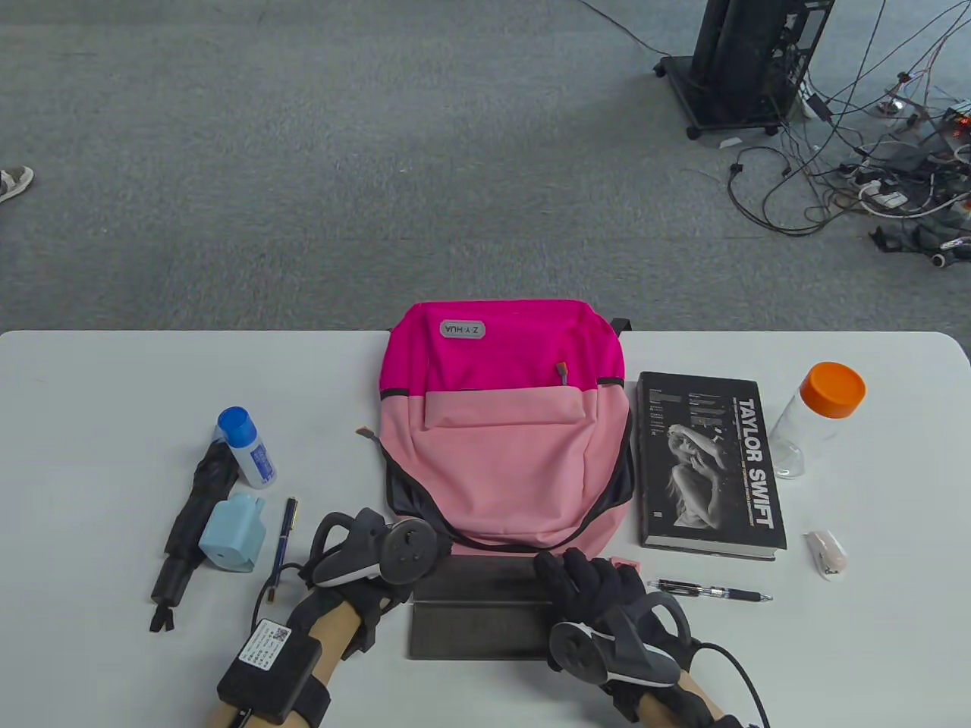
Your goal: Pack school bag
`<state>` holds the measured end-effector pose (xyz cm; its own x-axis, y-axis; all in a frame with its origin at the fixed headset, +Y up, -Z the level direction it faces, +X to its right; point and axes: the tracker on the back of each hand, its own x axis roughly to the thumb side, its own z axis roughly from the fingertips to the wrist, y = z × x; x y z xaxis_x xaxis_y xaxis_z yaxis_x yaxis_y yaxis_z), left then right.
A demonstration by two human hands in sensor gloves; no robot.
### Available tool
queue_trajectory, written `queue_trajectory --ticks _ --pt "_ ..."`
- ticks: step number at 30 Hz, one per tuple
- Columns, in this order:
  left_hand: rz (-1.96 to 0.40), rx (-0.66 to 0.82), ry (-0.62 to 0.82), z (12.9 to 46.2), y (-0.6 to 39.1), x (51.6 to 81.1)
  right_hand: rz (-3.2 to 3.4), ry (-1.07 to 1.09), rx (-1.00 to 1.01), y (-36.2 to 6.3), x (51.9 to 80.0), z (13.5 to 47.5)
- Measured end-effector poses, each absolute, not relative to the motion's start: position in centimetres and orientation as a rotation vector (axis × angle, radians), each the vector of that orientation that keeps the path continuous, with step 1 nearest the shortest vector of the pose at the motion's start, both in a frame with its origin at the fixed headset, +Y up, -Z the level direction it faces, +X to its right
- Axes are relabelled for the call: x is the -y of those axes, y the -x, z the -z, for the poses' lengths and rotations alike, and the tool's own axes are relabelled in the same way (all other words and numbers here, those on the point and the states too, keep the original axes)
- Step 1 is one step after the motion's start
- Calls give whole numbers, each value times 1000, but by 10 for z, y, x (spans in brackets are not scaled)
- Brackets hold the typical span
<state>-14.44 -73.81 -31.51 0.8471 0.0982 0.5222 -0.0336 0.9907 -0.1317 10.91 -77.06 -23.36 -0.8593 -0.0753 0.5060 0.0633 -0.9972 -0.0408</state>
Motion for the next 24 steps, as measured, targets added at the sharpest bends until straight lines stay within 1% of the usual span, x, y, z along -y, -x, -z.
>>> queue_trajectory --ticks 3,5,9,11,13,14,16,18,19,22,24 --pt "-22 550 95 310 143 736 2971 807 -28 -109 771 234" --pt "-40 565 81 304 144 730 2964 815 -56 -109 771 233" --pt "-44 559 -26 281 151 696 2968 817 -46 -109 771 234" --pt "28 556 -27 268 152 685 2978 817 -23 -110 771 235" --pt "98 553 1 255 154 683 2978 818 -19 -110 771 236" --pt "94 560 18 251 155 685 2977 819 -20 -110 771 235" --pt "17 569 85 244 160 699 2970 822 -32 -110 771 235" --pt "-29 537 205 240 164 723 2968 826 -40 -110 771 235" --pt "-18 528 216 239 165 731 2967 824 -40 -110 771 235" --pt "37 509 183 239 166 755 2979 819 -25 -111 771 237" --pt "45 502 193 240 166 762 2983 820 -23 -111 771 237"
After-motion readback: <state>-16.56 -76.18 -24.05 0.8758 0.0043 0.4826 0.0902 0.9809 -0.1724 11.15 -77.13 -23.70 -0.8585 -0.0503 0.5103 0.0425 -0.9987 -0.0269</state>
